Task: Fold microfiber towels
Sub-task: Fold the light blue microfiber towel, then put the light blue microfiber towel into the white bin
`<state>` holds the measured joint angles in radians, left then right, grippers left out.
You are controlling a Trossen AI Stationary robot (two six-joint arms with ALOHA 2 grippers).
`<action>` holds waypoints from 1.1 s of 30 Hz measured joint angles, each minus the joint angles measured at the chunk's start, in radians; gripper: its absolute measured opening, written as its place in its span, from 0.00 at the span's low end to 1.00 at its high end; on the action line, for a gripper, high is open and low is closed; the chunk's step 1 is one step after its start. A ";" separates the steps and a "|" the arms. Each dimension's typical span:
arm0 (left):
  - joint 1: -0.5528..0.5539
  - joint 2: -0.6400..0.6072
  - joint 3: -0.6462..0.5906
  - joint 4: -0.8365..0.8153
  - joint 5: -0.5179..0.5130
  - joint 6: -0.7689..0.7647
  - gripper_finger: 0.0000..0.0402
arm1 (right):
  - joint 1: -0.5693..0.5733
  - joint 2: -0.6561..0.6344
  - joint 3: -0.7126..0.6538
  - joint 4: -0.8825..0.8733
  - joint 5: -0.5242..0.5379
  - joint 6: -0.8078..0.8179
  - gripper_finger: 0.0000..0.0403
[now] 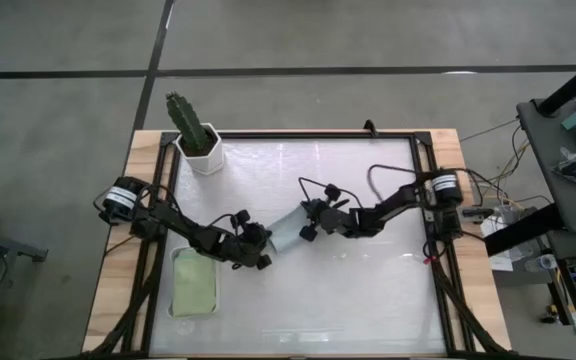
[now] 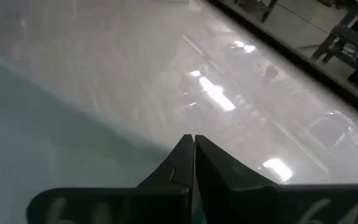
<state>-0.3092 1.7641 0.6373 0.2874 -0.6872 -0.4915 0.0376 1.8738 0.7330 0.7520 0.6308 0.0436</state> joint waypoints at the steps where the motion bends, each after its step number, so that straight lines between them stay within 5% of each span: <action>1: 0.000 0.000 0.000 0.000 0.000 0.000 0.00 | 0.000 -0.027 0.000 -0.027 0.000 0.000 0.02; 9: 0.000 -0.013 0.002 -0.008 0.010 0.018 0.00 | 0.003 -0.254 0.000 -0.293 -0.041 0.008 0.02; 16: -0.002 -0.058 0.029 -0.002 0.021 0.101 0.00 | 0.003 -0.450 -0.008 -0.508 -0.189 0.008 0.02; 24: -0.001 -0.099 0.080 -0.009 0.048 0.150 0.00 | 0.003 -0.651 -0.100 -0.530 -0.316 -0.025 0.02; 33: 0.160 -0.152 0.252 -0.334 0.430 0.133 0.09 | 0.003 -0.798 -0.158 -0.531 -0.354 -0.065 0.02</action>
<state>-0.1487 1.6119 0.8897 -0.0467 -0.2571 -0.3585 0.0406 1.0760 0.5747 0.2212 0.2771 -0.0211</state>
